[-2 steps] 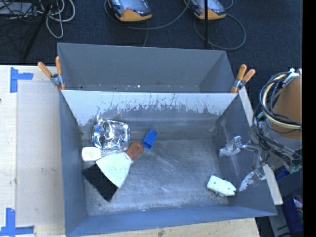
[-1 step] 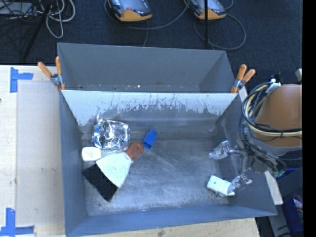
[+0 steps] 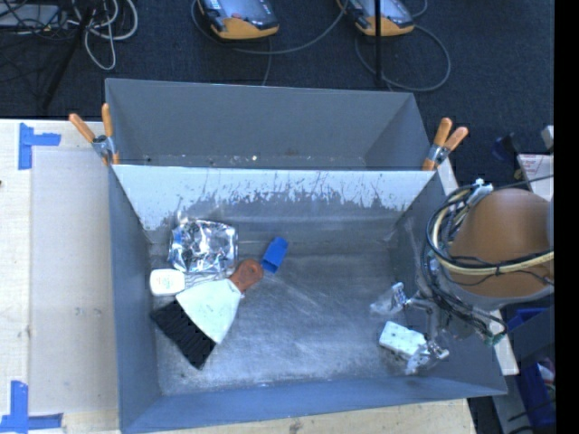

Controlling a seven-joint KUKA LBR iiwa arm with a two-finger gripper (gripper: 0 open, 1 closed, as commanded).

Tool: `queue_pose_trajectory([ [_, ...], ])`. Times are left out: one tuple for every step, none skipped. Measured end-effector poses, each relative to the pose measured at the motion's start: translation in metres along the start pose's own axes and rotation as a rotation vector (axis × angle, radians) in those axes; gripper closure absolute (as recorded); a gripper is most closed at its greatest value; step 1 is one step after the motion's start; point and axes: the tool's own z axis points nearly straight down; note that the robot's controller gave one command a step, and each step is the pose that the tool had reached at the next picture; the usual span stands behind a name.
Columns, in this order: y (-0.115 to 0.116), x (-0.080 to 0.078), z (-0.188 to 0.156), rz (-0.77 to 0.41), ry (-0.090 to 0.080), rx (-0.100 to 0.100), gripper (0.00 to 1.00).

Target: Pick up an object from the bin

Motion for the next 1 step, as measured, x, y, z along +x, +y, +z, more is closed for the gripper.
queue_pose_trajectory([
  [-0.0227,0.0014,0.0386,0.12,0.013,-0.012,1.0],
])
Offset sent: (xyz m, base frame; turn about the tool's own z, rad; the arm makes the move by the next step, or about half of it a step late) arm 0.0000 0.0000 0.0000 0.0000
